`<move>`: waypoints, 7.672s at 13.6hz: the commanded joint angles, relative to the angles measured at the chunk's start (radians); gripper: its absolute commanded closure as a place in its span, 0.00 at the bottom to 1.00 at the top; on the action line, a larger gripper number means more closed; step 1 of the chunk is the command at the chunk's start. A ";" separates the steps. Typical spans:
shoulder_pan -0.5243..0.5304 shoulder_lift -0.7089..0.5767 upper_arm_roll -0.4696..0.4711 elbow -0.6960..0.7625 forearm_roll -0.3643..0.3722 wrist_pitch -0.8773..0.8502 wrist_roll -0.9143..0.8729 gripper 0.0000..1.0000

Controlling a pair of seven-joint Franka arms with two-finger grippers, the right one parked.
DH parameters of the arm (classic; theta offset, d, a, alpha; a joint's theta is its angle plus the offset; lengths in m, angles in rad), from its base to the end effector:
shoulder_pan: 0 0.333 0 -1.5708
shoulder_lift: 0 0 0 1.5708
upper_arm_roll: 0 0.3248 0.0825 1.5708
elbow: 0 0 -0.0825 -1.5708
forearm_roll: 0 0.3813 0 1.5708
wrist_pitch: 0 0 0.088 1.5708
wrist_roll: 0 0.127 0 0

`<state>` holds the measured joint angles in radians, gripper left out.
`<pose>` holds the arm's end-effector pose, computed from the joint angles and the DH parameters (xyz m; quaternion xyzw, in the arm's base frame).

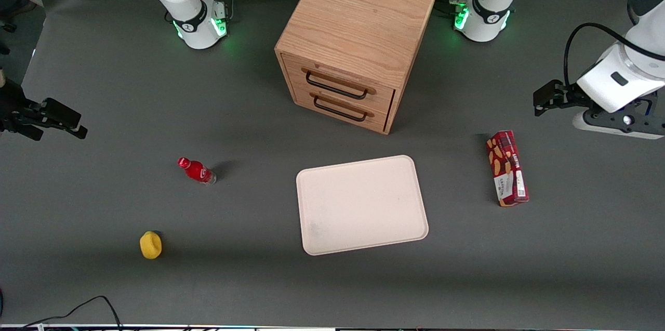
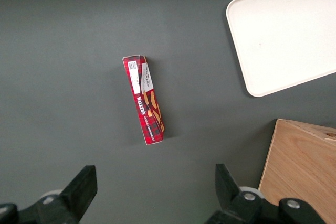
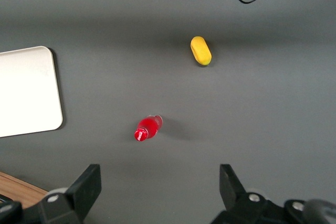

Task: Place red cookie box on tray

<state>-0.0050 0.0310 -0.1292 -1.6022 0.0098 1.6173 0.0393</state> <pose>0.5594 -0.0733 0.5854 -0.9962 0.0869 0.0077 0.0033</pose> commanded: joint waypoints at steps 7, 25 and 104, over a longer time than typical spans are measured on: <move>-0.009 0.026 -0.007 0.077 -0.007 -0.088 -0.007 0.00; 0.000 0.069 -0.006 0.077 -0.002 -0.096 -0.021 0.00; 0.100 -0.011 -0.015 -0.022 -0.008 -0.055 -0.105 0.00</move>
<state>0.1341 0.0423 -0.1334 -1.5119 0.0097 1.4747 -0.0377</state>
